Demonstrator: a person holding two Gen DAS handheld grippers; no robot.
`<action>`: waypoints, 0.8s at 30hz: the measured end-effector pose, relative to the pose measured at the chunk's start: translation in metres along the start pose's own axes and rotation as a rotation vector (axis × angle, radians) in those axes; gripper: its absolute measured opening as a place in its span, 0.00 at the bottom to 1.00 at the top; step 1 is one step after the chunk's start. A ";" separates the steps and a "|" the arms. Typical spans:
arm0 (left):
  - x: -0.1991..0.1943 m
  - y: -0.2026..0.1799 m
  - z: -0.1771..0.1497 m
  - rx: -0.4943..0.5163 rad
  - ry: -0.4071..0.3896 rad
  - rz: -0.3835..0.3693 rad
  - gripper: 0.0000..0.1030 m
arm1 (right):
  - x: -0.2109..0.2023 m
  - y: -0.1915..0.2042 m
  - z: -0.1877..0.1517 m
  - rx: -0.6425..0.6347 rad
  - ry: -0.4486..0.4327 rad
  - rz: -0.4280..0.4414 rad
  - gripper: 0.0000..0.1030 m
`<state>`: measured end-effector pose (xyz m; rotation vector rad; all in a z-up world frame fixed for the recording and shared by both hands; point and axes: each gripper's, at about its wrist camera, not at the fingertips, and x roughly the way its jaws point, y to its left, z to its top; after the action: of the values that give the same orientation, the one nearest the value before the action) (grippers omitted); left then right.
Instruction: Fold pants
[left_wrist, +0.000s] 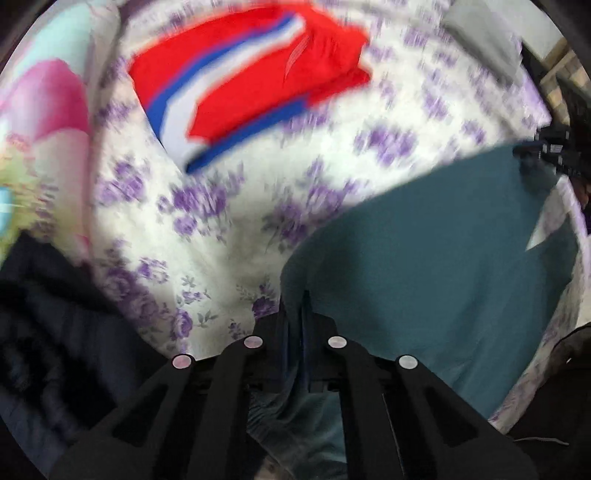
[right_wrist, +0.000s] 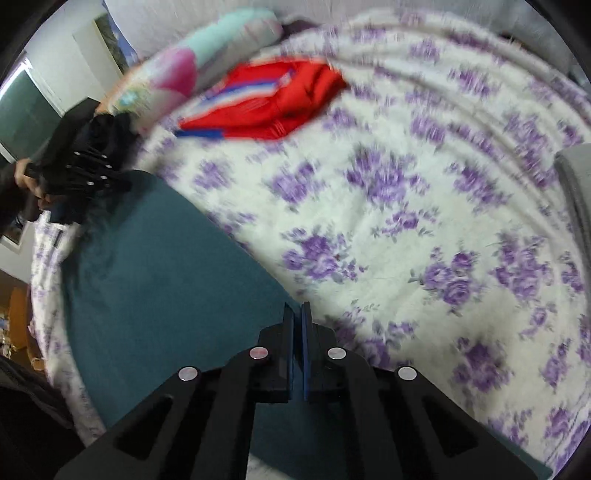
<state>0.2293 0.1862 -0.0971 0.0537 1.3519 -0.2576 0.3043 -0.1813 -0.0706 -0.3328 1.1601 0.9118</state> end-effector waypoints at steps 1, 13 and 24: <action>-0.011 -0.002 -0.002 -0.002 -0.020 -0.008 0.04 | -0.013 0.004 -0.004 0.001 -0.022 0.007 0.04; -0.092 -0.064 -0.112 0.016 -0.165 -0.008 0.04 | -0.070 0.087 -0.102 0.027 -0.105 0.095 0.04; -0.023 -0.065 -0.198 -0.163 -0.032 -0.003 0.17 | 0.003 0.111 -0.176 0.181 0.047 0.073 0.32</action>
<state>0.0217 0.1631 -0.1113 -0.0891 1.3367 -0.1493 0.1074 -0.2278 -0.1198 -0.1665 1.2952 0.8591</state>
